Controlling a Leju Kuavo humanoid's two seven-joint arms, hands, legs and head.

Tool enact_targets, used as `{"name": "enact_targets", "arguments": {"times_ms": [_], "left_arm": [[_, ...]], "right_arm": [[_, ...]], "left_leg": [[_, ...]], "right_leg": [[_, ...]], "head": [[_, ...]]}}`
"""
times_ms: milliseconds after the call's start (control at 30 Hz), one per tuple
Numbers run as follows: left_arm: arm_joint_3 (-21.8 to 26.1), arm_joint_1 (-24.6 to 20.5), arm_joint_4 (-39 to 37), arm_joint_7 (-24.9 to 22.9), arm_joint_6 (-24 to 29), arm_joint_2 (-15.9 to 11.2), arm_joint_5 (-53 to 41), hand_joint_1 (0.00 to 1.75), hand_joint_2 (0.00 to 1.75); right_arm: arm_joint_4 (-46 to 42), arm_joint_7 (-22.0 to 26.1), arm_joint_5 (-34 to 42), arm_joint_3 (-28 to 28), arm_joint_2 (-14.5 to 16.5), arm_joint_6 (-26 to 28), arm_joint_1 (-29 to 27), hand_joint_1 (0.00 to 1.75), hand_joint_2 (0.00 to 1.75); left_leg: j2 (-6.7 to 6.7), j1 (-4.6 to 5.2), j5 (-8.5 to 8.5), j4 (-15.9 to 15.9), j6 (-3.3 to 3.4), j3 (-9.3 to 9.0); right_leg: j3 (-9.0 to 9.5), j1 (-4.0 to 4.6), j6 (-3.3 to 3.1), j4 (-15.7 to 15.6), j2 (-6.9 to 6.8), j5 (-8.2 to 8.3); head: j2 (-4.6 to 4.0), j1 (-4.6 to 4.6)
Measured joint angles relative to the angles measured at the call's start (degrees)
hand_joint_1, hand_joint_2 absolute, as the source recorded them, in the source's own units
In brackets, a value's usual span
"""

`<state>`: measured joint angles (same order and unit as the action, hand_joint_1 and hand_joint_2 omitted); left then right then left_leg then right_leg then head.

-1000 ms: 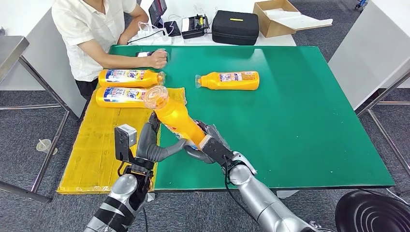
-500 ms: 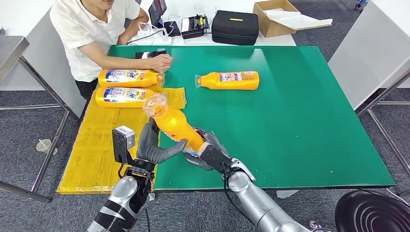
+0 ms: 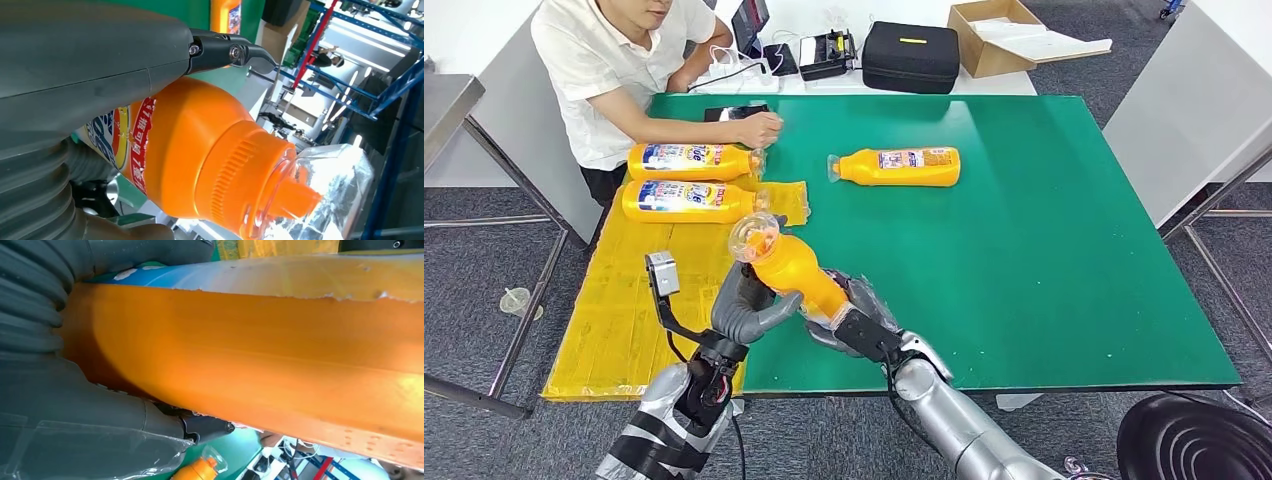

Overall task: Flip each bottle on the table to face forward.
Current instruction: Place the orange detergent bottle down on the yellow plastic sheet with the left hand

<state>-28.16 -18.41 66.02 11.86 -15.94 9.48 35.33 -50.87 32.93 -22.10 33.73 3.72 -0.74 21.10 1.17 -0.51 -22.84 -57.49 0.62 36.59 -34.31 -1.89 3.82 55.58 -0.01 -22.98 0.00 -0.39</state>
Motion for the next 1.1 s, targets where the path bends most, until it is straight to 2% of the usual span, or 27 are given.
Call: {"name": "enact_targets", "arguments": {"times_ms": [33,67,167,200,400,667,800,833,867,933,967,1000,1100], "left_arm": [[0.0,-0.1,-0.3,0.0,0.0,-0.1,-0.1,0.01,1.75],[-0.1,-0.2,-0.5,0.2,0.3,-0.2,-0.4,0.38,1.75],[-0.7,-0.8,-1.2,0.8,2.0,-0.2,-1.9,1.67,1.75],[-0.8,-1.1,-1.4,1.0,2.5,-0.2,-2.2,1.75,1.75],[-1.5,-2.6,-2.6,2.0,4.1,-0.2,-4.6,1.75,1.75],[-3.7,-3.6,-2.8,5.9,12.5,0.8,-15.6,1.75,1.75],[-4.1,-3.9,-2.7,5.6,12.3,1.0,-15.3,1.75,1.75],[-4.1,-4.0,-2.7,5.4,12.0,1.0,-15.0,1.75,1.75],[-4.1,-4.0,-2.7,5.3,11.8,1.0,-14.7,1.75,1.75],[-4.1,-4.0,-2.7,5.1,11.3,1.0,-14.1,1.75,1.75],[-4.1,-4.0,-2.7,5.0,11.0,1.0,-13.7,1.75,1.75],[-4.1,-4.1,-2.7,4.8,10.7,1.0,-13.3,1.75,1.75],[-3.9,-4.1,-2.7,4.4,10.4,1.0,-12.7,1.75,1.75]], "right_arm": [[0.2,0.1,-0.2,0.0,0.0,0.2,0.1,1.75,1.75],[0.4,0.1,-0.4,0.0,0.0,0.3,0.2,1.75,1.75],[1.0,0.0,-1.4,0.1,0.3,1.0,0.7,1.75,1.75],[1.2,-0.1,-1.9,0.3,0.4,1.4,0.9,1.75,1.75],[1.7,-0.9,-3.2,1.1,1.2,3.4,1.4,1.75,1.75],[1.7,-2.5,-2.5,1.5,1.4,4.5,1.7,1.75,1.75],[1.7,-2.8,-2.8,1.6,1.4,4.9,1.9,1.75,1.75],[1.7,-2.9,-2.8,1.7,1.4,4.9,1.9,1.68,1.75],[1.7,-2.9,-2.9,1.7,1.4,5.0,1.9,1.36,1.75],[1.7,-2.9,-2.8,1.8,1.4,5.1,1.9,0.49,1.75],[1.7,-2.9,-2.8,1.8,1.4,5.2,2.0,0.11,1.75],[1.7,-2.9,-2.7,1.9,1.4,5.4,2.0,0.0,1.75],[1.8,-2.8,-2.4,1.9,1.5,6.2,2.0,0.0,1.75]], "left_leg": [[0.0,0.0,0.0,0.0,0.0,0.0],[0.0,0.0,0.0,0.0,0.0,0.0],[0.0,0.0,0.0,0.0,0.0,0.01],[0.0,0.0,0.0,0.0,0.0,0.01],[0.01,0.0,0.0,0.0,0.0,0.0],[0.03,0.01,0.0,0.0,0.0,0.03],[0.03,0.01,0.0,0.0,0.0,0.02],[0.03,0.01,0.0,0.0,0.0,0.02],[0.03,0.01,0.0,0.0,0.0,0.02],[0.02,0.0,0.0,0.0,0.0,0.02],[0.02,0.0,0.0,0.0,0.0,0.02],[0.02,0.0,0.0,0.0,0.0,0.02],[0.02,0.01,0.0,0.0,0.0,0.03]], "right_leg": [[0.0,0.0,0.0,0.0,0.0,0.0],[0.0,0.0,0.0,0.0,0.0,0.0],[0.0,0.0,0.0,0.0,0.0,0.0],[0.0,0.0,0.0,0.0,0.0,0.0],[0.0,0.0,0.0,0.0,0.0,0.0],[0.01,-0.01,0.0,0.0,-0.03,0.0],[0.0,0.0,0.0,0.0,-0.03,0.0],[0.0,0.0,0.0,0.0,-0.03,0.0],[0.0,0.0,0.0,0.0,-0.03,0.0],[0.0,0.0,0.0,0.0,-0.03,0.0],[0.0,0.0,0.0,0.0,-0.03,0.0],[0.0,0.0,0.0,0.0,-0.03,0.0],[0.0,0.0,0.0,0.0,-0.03,0.0]], "head": [[0.0,0.0],[0.0,-0.01],[0.0,0.01],[0.0,0.01],[0.0,-0.01],[0.0,0.0],[0.0,-0.01],[0.0,-0.01],[0.0,-0.01],[0.0,-0.01],[0.0,-0.01],[0.0,-0.01],[0.0,0.0]]}}
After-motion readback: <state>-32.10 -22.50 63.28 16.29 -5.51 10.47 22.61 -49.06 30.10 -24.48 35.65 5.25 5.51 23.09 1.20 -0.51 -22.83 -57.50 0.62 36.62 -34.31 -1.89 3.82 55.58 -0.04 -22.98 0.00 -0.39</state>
